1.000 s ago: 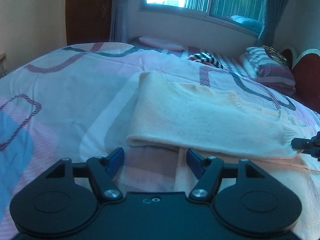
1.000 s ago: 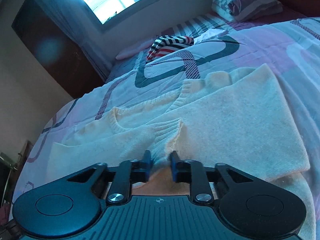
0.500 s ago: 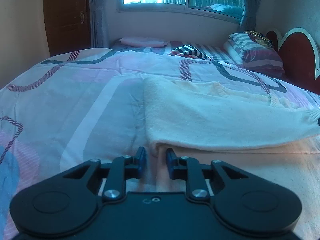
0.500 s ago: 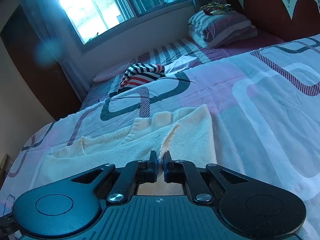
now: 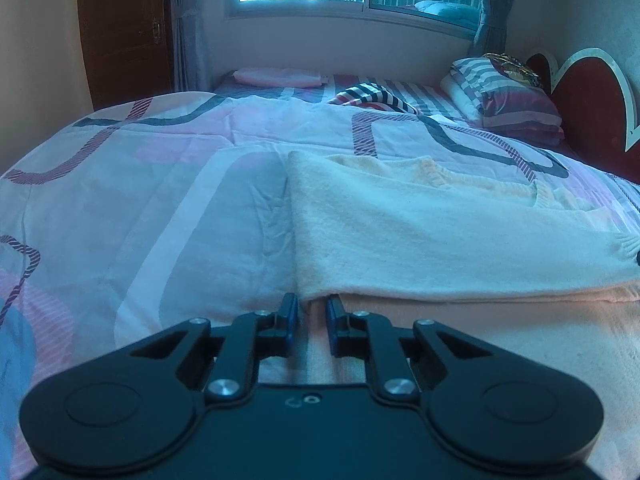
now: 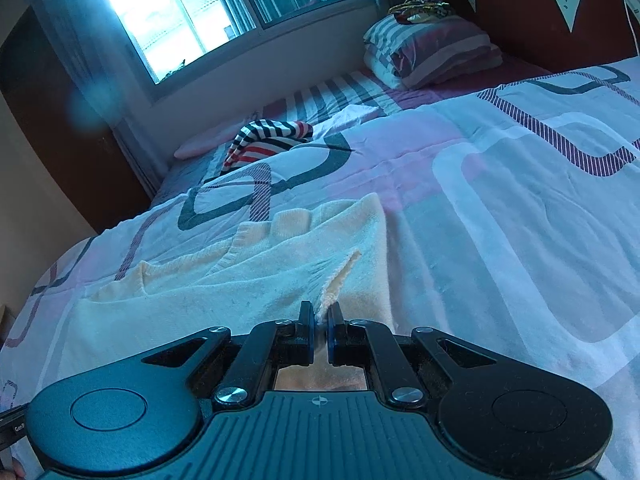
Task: Fold small clothes
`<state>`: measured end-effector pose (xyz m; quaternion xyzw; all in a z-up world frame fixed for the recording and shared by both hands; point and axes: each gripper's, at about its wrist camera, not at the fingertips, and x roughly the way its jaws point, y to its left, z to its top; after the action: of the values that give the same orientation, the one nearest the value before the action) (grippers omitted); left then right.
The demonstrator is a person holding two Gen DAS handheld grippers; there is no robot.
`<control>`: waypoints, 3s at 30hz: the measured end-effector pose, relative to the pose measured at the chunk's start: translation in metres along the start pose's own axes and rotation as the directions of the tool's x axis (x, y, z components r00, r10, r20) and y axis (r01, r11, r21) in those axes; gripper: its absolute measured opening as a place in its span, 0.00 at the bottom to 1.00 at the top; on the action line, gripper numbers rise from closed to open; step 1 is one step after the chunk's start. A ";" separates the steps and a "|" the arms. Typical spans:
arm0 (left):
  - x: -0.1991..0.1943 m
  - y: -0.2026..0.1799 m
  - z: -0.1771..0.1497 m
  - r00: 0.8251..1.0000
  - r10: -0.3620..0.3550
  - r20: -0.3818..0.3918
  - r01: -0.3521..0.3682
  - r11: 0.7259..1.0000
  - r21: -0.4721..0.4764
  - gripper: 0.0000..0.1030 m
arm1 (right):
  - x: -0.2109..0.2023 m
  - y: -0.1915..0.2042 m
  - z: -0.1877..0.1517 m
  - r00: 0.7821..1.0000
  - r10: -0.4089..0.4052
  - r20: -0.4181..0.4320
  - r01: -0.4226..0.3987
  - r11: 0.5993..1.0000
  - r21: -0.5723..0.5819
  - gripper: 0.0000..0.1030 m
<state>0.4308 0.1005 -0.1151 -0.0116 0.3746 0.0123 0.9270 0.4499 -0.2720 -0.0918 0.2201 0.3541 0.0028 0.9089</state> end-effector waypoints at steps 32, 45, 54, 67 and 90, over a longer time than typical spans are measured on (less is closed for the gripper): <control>0.005 -0.031 -0.001 0.988 -0.150 0.040 0.143 0.980 0.142 0.53 | 0.021 0.022 -0.028 0.996 -0.087 0.005 0.087 0.984 -0.158 0.04; 0.089 -0.012 0.079 0.987 -0.162 -0.005 0.162 0.985 0.059 0.59 | 0.061 0.002 0.024 0.992 -0.122 0.006 0.122 0.989 -0.079 0.01; 0.051 -0.046 0.072 0.980 -0.193 0.055 0.187 0.978 0.096 0.63 | 0.064 0.068 0.012 0.999 0.033 -0.025 -0.036 0.987 -0.155 0.02; 0.044 -0.046 0.034 0.992 -0.113 0.049 0.104 0.982 0.160 0.65 | 0.069 0.054 0.004 0.993 -0.118 0.003 0.116 0.966 -0.232 0.10; 0.004 -0.046 0.010 0.998 -0.048 0.042 0.043 0.992 0.117 0.65 | 0.020 0.054 -0.033 0.998 -0.058 0.000 0.054 0.945 -0.322 0.47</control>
<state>0.4426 0.0549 -0.1102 0.0341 0.3534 -0.0305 0.9344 0.4518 -0.2070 -0.1045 0.0586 0.3595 0.0359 0.9306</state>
